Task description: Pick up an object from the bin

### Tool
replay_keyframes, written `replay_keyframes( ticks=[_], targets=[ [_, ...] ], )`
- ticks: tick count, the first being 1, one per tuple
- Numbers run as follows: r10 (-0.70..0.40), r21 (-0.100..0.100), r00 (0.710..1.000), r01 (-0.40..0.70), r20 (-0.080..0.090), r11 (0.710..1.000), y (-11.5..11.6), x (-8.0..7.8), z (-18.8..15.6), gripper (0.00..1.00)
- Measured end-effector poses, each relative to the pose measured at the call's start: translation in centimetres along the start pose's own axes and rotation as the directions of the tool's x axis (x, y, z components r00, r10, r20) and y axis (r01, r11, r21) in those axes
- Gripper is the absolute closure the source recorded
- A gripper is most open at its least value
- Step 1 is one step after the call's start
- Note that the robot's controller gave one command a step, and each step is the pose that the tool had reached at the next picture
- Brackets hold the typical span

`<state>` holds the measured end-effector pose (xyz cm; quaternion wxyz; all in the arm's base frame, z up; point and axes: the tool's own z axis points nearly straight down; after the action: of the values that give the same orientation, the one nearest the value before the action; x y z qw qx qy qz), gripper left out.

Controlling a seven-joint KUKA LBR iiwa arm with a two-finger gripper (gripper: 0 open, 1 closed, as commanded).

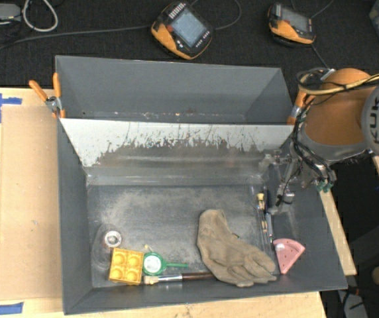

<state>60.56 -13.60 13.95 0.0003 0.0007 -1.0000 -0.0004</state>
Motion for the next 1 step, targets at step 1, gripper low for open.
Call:
replay_keyframes(
  ticks=[1],
  targets=[
    [-0.13, -0.005, 0.992, 0.129, -0.008, 0.992, 6.66, 5.93, 7.22, 0.0]
  ],
)
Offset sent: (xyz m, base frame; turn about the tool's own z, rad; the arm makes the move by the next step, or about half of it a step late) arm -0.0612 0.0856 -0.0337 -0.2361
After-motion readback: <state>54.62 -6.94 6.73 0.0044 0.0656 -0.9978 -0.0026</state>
